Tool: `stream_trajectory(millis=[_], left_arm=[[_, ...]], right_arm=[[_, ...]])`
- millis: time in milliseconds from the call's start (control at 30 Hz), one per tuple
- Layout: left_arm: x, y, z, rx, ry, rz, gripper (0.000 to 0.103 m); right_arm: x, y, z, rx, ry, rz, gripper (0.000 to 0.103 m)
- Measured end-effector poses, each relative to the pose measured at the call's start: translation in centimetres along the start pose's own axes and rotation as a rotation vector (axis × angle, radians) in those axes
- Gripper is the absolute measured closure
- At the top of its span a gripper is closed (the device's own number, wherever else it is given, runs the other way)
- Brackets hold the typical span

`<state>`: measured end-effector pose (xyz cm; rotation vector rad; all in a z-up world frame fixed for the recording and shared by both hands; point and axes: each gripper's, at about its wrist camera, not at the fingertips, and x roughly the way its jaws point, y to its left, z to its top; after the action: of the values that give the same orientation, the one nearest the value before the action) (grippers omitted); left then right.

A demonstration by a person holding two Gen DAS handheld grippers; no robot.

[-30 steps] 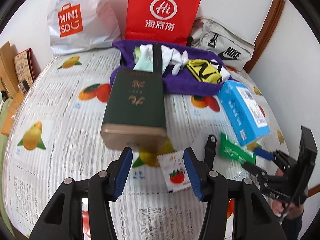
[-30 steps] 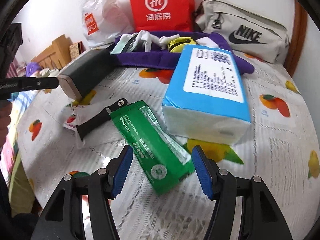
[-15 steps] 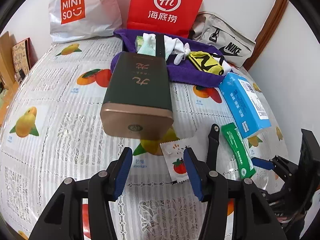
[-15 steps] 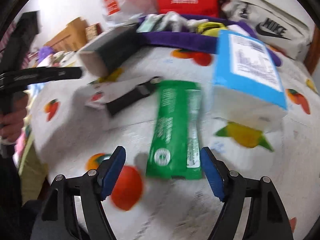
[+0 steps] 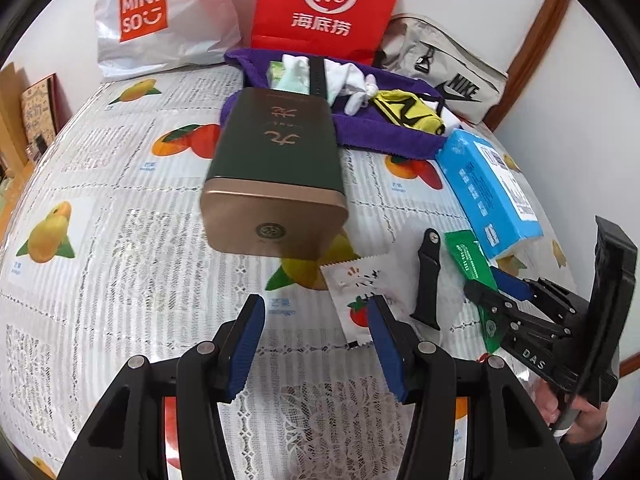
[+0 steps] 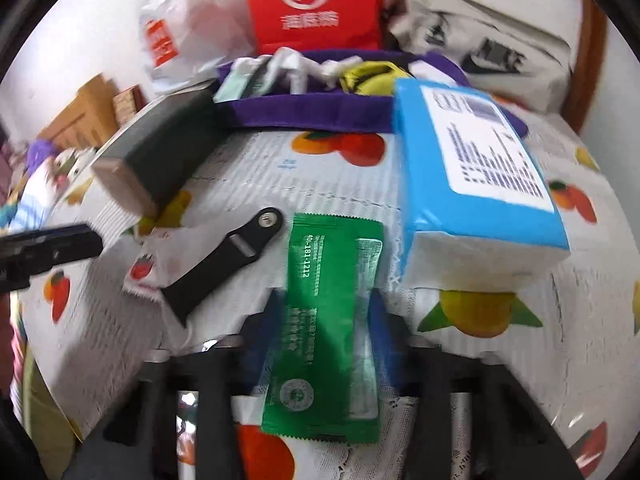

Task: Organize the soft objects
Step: 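Grasp the green snack packet with the right tool while the left tool moves back, then grasp the white tomato-print packet with the left tool while the right tool lifts the green packet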

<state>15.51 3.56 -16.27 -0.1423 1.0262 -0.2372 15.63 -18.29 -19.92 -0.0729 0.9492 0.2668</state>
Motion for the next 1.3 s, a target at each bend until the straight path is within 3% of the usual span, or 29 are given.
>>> stream_trajectory(millis=[233, 333, 733, 867, 1000, 1033, 1133, 1300], left_arm=[[2.0, -1.1, -0.9, 0.049, 0.044, 0.024, 0.052], [2.4, -2.2, -1.3, 0.102, 0.027, 0.064, 0.045], [4.6, -6.1, 0.1, 0.171, 0.048, 0.145, 0.042], [5.5, -7.2, 0.4, 0.175, 0.064, 0.164, 0.028], [5.9, -7.9, 0.2, 0.190, 0.041, 0.185, 0.025], [5.8, -7.8, 0.2, 0.180, 0.039, 0.181, 0.026], [5.3, -7.5, -0.1, 0.191, 0.021, 0.192, 0.047], [4.4, -6.8, -1.2, 0.204, 0.001, 0.163, 0.055]], right_arm=[[-2.8, -1.0, -2.2, 0.029, -0.019, 0.011, 0.072], [-3.6, -1.9, -3.2, 0.058, -0.016, 0.023, 0.072], [-4.3, -4.5, -5.7, 0.124, -0.019, 0.017, 0.072], [-4.2, -4.6, -6.0, 0.128, -0.028, 0.026, 0.072], [-4.3, -4.6, -6.1, 0.122, -0.036, 0.028, 0.072], [-4.3, -4.6, -6.1, 0.124, -0.036, 0.031, 0.072], [-4.4, -4.6, -6.2, 0.120, -0.035, 0.034, 0.072], [-4.6, -4.3, -6.5, 0.114, -0.039, 0.033, 0.072]])
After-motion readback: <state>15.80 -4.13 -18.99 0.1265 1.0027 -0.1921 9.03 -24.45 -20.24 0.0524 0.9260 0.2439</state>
